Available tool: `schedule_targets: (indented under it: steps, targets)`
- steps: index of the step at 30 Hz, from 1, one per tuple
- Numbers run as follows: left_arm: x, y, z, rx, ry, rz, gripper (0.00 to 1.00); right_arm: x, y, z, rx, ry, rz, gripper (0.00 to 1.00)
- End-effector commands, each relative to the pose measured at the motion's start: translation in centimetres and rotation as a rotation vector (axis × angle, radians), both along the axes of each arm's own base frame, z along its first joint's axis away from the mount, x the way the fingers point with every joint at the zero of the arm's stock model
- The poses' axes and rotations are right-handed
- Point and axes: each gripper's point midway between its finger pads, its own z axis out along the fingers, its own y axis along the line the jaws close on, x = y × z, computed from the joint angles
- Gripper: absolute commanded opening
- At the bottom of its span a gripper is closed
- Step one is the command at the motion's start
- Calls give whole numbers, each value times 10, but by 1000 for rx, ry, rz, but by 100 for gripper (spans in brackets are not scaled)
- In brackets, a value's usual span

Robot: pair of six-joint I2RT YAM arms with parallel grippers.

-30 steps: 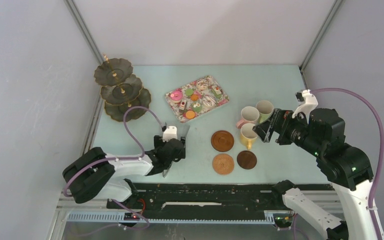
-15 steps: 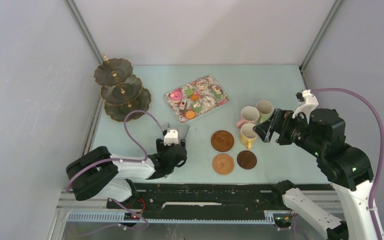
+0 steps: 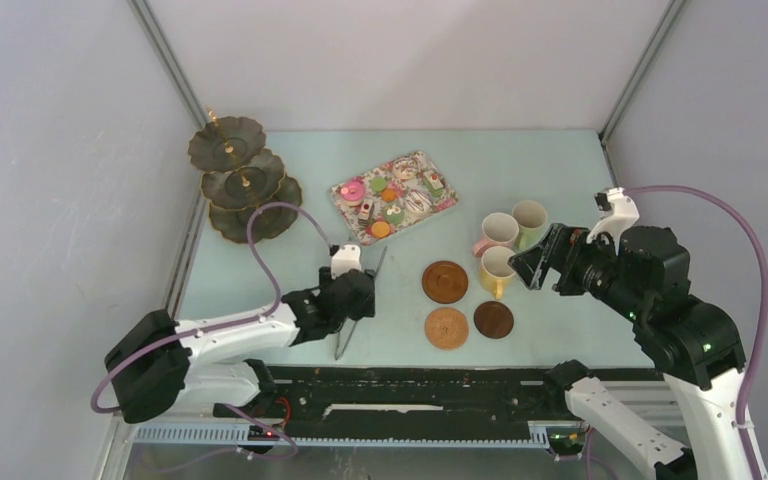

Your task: Serve the afternoon tea

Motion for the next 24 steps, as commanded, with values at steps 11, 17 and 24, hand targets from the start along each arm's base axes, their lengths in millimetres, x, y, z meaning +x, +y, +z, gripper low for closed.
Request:
schedule_targets:
  steps: [11, 17, 24]
  targets:
    - [32, -36, 17, -30, 154, -120, 73, 7, -7, 13, 35, -103, -56, 95]
    - [50, -51, 2, 16, 132, -120, 75, 5, -5, 8, 28, -81, -43, 94]
    - [58, -55, -8, 48, 85, -95, 97, 5, 0, 0, 20, -38, -19, 94]
